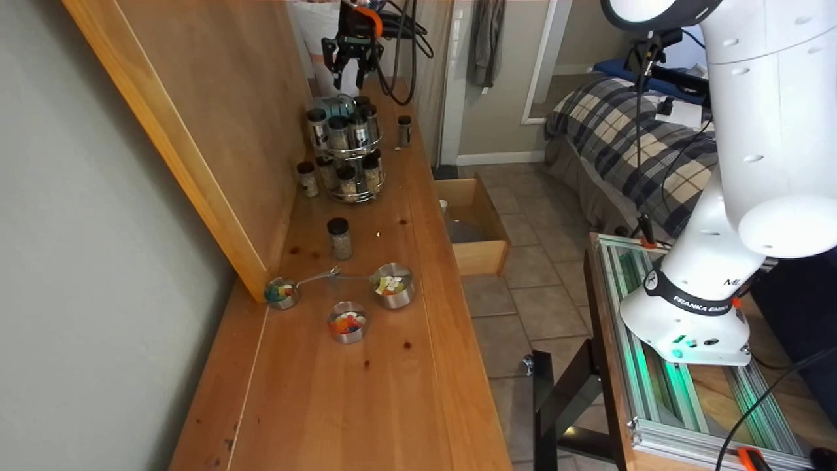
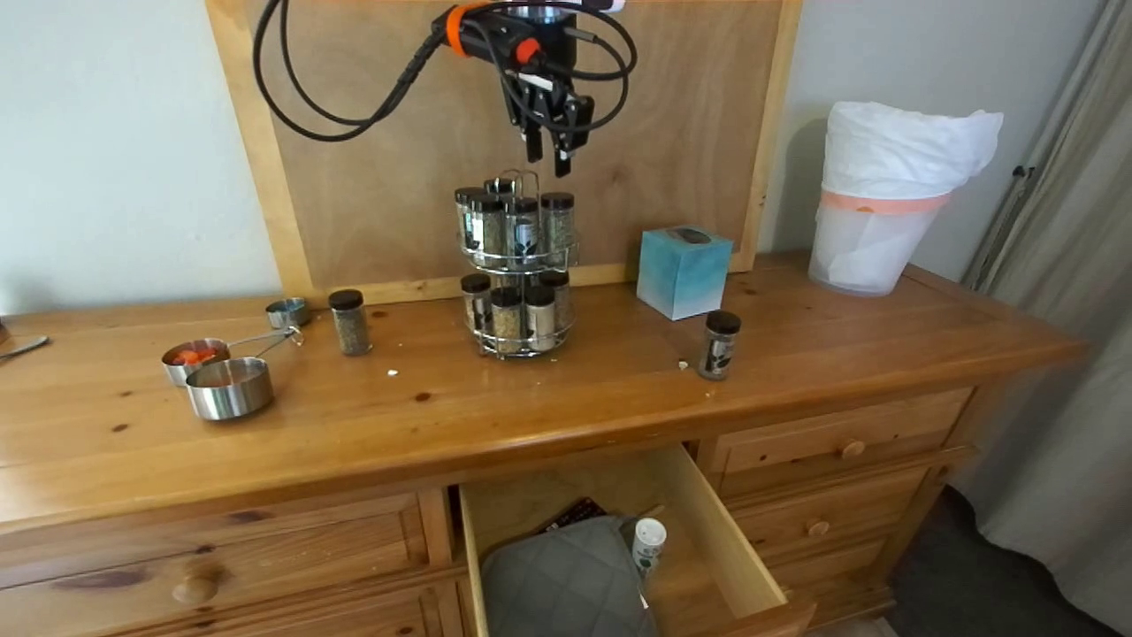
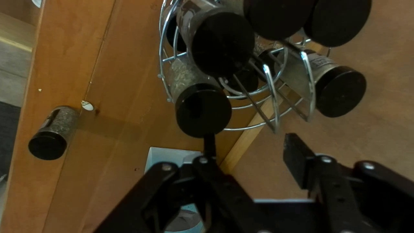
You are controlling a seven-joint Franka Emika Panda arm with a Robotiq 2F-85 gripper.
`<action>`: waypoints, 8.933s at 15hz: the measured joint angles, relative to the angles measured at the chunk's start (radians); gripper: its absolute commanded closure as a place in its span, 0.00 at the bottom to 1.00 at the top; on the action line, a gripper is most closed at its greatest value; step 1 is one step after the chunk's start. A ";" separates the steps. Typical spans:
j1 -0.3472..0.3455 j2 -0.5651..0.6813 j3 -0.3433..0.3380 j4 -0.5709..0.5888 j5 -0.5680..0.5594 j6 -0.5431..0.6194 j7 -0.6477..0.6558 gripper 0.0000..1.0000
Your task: Turn the spice rack to the right, twice
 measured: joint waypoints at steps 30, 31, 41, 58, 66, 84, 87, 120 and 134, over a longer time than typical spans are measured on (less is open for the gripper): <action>0.079 0.047 -0.067 0.076 -0.037 -0.132 0.446 0.97; 0.088 0.050 -0.077 0.080 -0.047 -0.140 0.501 0.97; 0.121 0.082 -0.124 0.169 -0.060 -0.338 0.980 0.99; 0.082 0.149 -0.132 0.267 0.053 -0.369 1.713 0.50; 0.089 0.146 -0.130 0.272 0.053 -0.353 1.766 0.00; 0.037 -0.011 -0.087 0.268 0.065 -0.399 1.002 0.00; 0.027 -0.010 -0.073 0.232 0.067 -0.390 0.830 0.00; 0.000 0.010 0.111 0.206 -0.016 -0.362 -0.644 0.00; -0.016 0.021 0.111 0.207 -0.016 -0.323 -0.893 0.00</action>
